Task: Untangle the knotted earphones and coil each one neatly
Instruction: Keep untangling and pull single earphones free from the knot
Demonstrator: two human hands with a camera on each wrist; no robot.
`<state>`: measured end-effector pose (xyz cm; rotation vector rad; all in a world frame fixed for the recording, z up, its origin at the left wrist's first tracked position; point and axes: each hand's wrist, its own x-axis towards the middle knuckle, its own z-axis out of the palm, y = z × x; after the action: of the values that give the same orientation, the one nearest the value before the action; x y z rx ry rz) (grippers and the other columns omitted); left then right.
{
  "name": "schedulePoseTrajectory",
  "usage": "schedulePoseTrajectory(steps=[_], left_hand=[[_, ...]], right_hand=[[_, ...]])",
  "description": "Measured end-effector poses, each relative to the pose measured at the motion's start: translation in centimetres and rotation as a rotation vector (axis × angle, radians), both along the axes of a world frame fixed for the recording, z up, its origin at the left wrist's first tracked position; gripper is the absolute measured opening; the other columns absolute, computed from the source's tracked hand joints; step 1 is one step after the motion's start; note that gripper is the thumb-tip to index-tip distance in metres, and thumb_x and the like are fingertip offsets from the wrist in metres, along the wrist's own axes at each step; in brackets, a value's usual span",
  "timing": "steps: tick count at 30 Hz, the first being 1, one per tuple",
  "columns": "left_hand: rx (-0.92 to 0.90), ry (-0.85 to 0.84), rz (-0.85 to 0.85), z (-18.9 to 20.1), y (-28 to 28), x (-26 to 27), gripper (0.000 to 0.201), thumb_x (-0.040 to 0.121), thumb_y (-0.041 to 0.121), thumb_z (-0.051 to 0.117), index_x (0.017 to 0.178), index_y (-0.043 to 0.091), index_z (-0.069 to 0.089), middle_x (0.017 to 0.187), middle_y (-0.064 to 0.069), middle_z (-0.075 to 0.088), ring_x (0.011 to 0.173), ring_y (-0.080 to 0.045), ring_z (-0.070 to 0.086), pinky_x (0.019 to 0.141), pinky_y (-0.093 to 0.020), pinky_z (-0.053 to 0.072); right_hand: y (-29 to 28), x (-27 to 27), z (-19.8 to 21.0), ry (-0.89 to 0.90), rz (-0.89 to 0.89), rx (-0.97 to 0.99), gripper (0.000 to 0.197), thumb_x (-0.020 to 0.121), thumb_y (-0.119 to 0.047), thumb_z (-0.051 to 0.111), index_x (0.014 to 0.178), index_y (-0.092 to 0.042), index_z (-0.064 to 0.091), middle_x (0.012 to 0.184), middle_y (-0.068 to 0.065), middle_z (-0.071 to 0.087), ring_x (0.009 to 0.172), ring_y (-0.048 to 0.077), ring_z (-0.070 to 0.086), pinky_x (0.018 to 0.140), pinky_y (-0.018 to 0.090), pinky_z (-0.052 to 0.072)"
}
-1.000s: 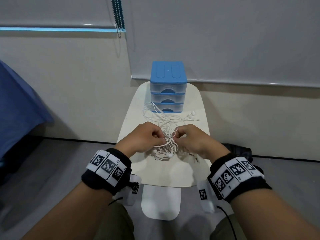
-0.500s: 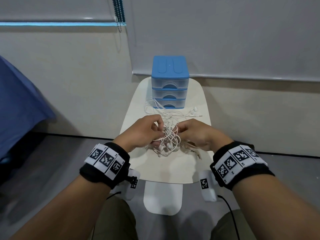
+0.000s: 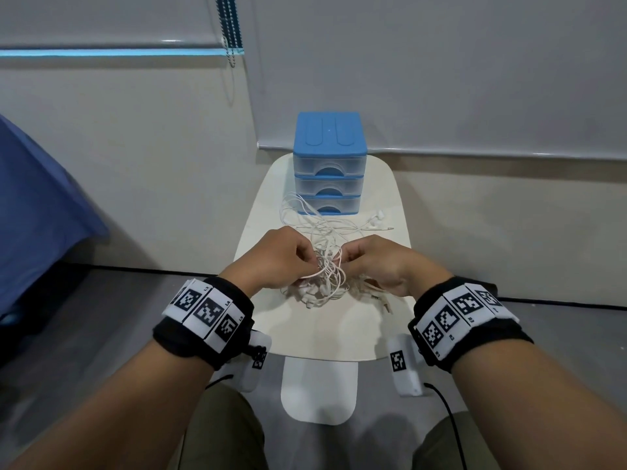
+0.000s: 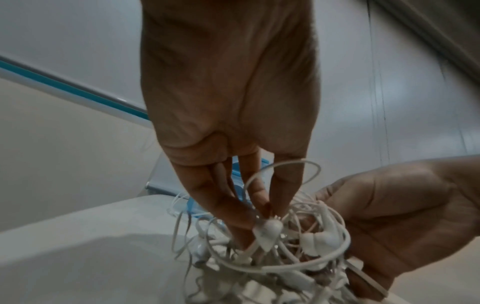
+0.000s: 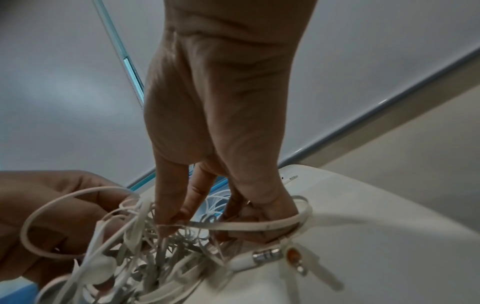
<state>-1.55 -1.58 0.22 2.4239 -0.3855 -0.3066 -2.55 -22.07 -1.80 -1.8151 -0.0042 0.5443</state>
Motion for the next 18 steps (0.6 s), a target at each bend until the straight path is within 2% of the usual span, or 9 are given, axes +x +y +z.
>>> schedulePoseTrajectory(steps=[2, 3, 5, 7, 9, 11, 13, 15, 18], left_hand=[[0.019, -0.04, 0.01, 0.4, 0.0, 0.1, 0.008, 0.085, 0.017, 0.075, 0.077, 0.02, 0.074, 0.085, 0.006, 0.076, 0.058, 0.001, 0.063, 0.062, -0.019, 0.048], [0.031, -0.074, 0.004, 0.6, 0.0, 0.2, 0.01, 0.086, 0.018, 0.075, 0.077, 0.022, 0.073, 0.087, 0.008, 0.074, 0.064, -0.001, 0.064, 0.064, -0.021, 0.046], [0.041, -0.149, -0.026, 1.1, 0.0, 0.1, 0.012, 0.088, 0.021, 0.075, 0.077, 0.024, 0.071, 0.094, 0.011, 0.065, 0.074, -0.004, 0.064, 0.067, -0.022, 0.044], [0.023, -0.208, -0.074, 1.3, -0.1, 0.0, 0.011, 0.091, 0.022, 0.074, 0.081, 0.022, 0.07, 0.099, 0.008, 0.059, 0.081, -0.009, 0.064, 0.068, -0.021, 0.043], [-0.03, -0.246, -0.11, 1.4, -0.2, -0.1, 0.012, 0.094, 0.02, 0.071, 0.083, 0.021, 0.066, 0.094, 0.007, 0.059, 0.082, -0.014, 0.064, 0.068, -0.022, 0.043], [-0.139, -0.276, -0.101, 1.4, -0.3, -0.2, 0.012, 0.097, 0.016, 0.067, 0.086, 0.019, 0.063, 0.086, 0.006, 0.064, 0.077, -0.017, 0.062, 0.067, -0.027, 0.046], [-0.298, -0.327, -0.04, 1.7, -0.4, -0.3, 0.011, 0.099, 0.016, 0.063, 0.089, 0.018, 0.06, 0.083, 0.005, 0.067, 0.078, -0.016, 0.062, 0.072, -0.03, 0.049], [-0.466, -0.339, 0.012, 2.2, -0.2, -0.6, 0.01, 0.102, 0.017, 0.059, 0.093, 0.017, 0.059, 0.083, 0.005, 0.068, 0.082, -0.016, 0.064, 0.077, -0.032, 0.05], [-0.572, -0.314, -0.029, 2.5, -0.2, -0.9, 0.008, 0.103, 0.02, 0.057, 0.095, 0.018, 0.057, 0.082, 0.002, 0.069, 0.084, -0.029, 0.065, 0.08, -0.047, 0.053]], right_hand=[[-0.2, 0.1, 0.1, 0.007, -0.052, -0.074, 0.022, 0.087, 0.004, 0.068, 0.072, -0.011, 0.066, 0.078, 0.017, 0.062, 0.058, 0.02, 0.051, 0.052, 0.024, 0.036], [-0.4, 0.1, 0.2, -0.05, -0.118, -0.142, 0.024, 0.088, 0.003, 0.065, 0.071, -0.014, 0.066, 0.076, 0.013, 0.062, 0.057, 0.018, 0.049, 0.052, 0.022, 0.032], [-0.4, -0.1, 1.2, -0.308, -0.32, -0.289, 0.02, 0.088, 0.0, 0.061, 0.079, -0.016, 0.068, 0.077, -0.003, 0.066, 0.067, 0.013, 0.056, 0.056, 0.022, 0.04], [0.1, -0.5, 2.5, -0.567, -0.456, -0.236, 0.014, 0.087, -0.004, 0.063, 0.088, -0.016, 0.068, 0.085, -0.005, 0.068, 0.08, 0.013, 0.062, 0.07, 0.023, 0.048], [1.1, -0.9, 3.4, -0.671, -0.35, -0.127, 0.011, 0.089, -0.01, 0.068, 0.093, -0.02, 0.07, 0.09, -0.005, 0.07, 0.083, 0.012, 0.064, 0.076, 0.021, 0.051], [1.9, -1.1, 3.2, -0.664, -0.159, -0.158, 0.01, 0.092, -0.02, 0.072, 0.102, -0.024, 0.071, 0.09, -0.005, 0.071, 0.081, 0.01, 0.066, 0.077, 0.02, 0.052], [2.1, -1.1, 2.6, -0.648, -0.1, -0.196, 0.009, 0.094, -0.027, 0.071, 0.103, -0.028, 0.071, 0.085, -0.003, 0.072, 0.075, 0.009, 0.065, 0.074, 0.024, 0.052], [2.0, -1.2, 2.2, -0.635, -0.106, -0.183, 0.002, 0.096, -0.023, 0.069, 0.096, -0.024, 0.071, 0.085, -0.001, 0.073, 0.074, 0.012, 0.064, 0.075, 0.029, 0.053], [2.1, -1.4, 2.2, -0.61, -0.072, -0.136, 0.016, 0.099, -0.019, 0.067, 0.085, -0.011, 0.071, 0.079, -0.002, 0.07, 0.071, 0.01, 0.061, 0.074, 0.028, 0.051]])
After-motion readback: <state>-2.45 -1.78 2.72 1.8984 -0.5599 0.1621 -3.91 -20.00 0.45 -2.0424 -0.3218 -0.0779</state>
